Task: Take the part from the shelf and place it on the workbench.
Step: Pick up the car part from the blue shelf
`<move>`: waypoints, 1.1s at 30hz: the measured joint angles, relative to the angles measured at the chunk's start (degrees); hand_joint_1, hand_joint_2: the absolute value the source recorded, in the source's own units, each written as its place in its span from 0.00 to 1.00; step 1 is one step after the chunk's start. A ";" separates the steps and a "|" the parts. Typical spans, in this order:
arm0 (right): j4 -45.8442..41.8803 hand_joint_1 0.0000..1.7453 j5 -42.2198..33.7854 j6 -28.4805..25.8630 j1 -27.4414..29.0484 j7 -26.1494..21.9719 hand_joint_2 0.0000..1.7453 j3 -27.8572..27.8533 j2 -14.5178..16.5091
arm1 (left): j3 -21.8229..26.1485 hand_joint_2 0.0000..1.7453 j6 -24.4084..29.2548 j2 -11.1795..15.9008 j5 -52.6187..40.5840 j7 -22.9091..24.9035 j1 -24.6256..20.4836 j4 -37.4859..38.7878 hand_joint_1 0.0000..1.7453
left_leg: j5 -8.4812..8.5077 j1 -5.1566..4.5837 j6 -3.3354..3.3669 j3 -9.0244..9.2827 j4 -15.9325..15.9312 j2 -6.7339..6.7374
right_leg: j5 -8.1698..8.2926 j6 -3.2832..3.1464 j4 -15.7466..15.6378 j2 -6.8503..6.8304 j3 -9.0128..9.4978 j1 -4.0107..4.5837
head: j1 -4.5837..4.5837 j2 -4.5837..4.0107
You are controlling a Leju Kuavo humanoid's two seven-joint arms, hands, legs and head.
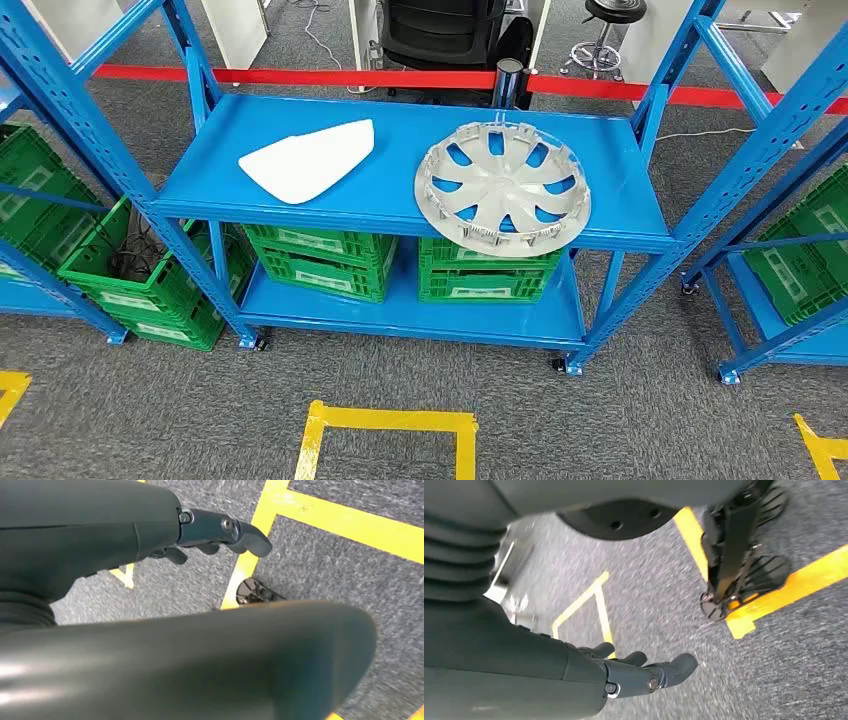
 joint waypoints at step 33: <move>-27.60 0.00 2.09 -9.78 5.26 -15.85 0.00 -11.07 -11.50 | -11.17 0.00 3.37 -1.00 10.09 1.03 -2.43 2.17 0.00 | 0.02 -0.04 0.02 -0.01 0.02 -0.03 | 0.06 0.06 -0.01 -0.04 0.02 -0.02 | 0.05 0.00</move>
